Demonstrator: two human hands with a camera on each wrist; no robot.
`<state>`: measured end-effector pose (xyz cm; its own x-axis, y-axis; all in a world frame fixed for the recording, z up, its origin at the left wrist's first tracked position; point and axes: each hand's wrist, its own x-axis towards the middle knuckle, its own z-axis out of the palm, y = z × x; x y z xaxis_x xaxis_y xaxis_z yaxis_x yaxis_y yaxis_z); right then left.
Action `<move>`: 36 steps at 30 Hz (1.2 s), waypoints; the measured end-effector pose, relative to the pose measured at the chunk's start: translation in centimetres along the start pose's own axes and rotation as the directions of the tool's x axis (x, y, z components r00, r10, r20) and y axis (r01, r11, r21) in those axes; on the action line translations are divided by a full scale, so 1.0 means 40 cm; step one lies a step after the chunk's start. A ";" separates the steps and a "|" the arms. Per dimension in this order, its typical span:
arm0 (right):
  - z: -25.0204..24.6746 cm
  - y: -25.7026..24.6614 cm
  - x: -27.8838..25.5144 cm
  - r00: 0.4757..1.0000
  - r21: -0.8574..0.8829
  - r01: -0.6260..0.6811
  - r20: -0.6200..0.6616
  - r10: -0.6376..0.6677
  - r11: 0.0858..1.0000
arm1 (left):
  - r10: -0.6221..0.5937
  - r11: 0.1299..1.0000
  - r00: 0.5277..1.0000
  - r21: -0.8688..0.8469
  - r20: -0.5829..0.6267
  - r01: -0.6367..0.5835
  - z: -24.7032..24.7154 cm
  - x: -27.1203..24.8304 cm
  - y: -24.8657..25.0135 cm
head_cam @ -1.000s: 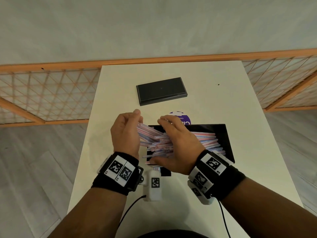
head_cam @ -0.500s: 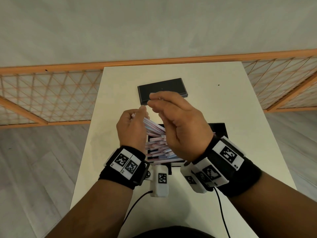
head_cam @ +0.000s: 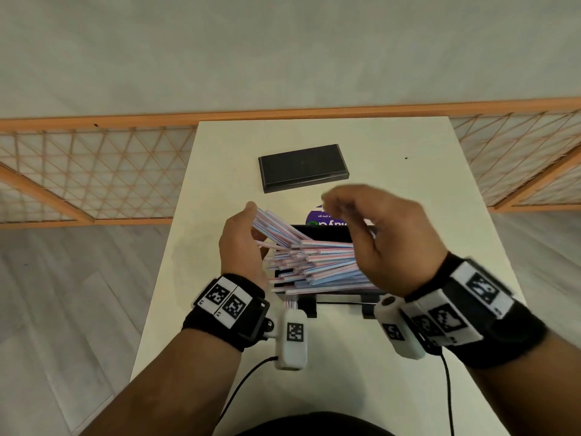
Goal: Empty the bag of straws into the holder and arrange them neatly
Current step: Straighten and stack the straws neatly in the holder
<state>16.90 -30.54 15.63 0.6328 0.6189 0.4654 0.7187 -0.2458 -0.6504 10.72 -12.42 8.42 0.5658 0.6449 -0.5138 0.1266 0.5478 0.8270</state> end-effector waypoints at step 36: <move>0.139 0.122 -0.111 0.804 -0.414 -0.375 0.301 0.513 0.830 | 0.065 0.997 0.986 0.023 0.154 -0.070 -0.029 0.027 -0.044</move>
<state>16.00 -30.36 7.06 0.7905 0.5961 -0.1403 0.4786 -0.7443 -0.4657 10.16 -12.05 6.14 0.6919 0.5893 -0.4171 0.1057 0.4888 0.8660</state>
